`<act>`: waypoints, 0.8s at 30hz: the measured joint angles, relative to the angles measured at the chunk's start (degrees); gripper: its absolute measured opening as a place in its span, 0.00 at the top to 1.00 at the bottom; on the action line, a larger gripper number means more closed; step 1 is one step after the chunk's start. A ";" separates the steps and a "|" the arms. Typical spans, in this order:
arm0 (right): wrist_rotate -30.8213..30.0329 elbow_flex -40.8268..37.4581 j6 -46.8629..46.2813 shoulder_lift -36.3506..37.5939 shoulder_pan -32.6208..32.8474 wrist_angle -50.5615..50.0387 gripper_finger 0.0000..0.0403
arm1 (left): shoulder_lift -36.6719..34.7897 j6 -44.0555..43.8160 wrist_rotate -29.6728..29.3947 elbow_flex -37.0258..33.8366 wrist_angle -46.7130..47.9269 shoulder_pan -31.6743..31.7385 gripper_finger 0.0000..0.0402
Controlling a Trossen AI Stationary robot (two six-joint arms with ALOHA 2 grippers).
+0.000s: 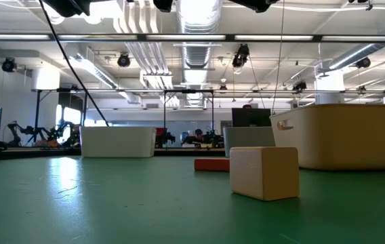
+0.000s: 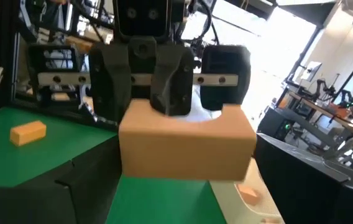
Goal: Sort & place blocks by color
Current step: Put the brown block into the white bin
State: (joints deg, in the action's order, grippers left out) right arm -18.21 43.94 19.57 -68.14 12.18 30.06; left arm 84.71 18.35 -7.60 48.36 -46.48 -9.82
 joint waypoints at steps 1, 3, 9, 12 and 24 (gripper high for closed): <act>0.04 0.06 0.24 -0.32 -0.09 0.70 0.15 | 0.00 0.00 0.00 0.00 -0.03 0.00 0.93; 0.08 0.40 0.91 -0.69 -0.12 0.71 0.16 | 0.00 0.00 0.00 0.00 0.27 0.00 0.93; 0.56 0.55 0.86 -0.76 -0.10 0.67 0.26 | 0.00 0.04 -0.03 0.00 0.54 0.02 0.93; 0.58 0.55 -0.15 -0.65 -0.12 0.63 0.32 | 0.00 0.09 -0.09 0.00 0.52 0.02 0.93; 0.13 0.55 -9.10 1.39 -0.21 -7.78 0.32 | -0.49 -1.48 1.37 -0.11 5.14 0.25 0.58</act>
State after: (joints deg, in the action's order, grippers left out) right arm -18.08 44.49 10.47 -66.75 11.97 22.28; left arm 84.22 16.87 -6.23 48.25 -41.34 -9.58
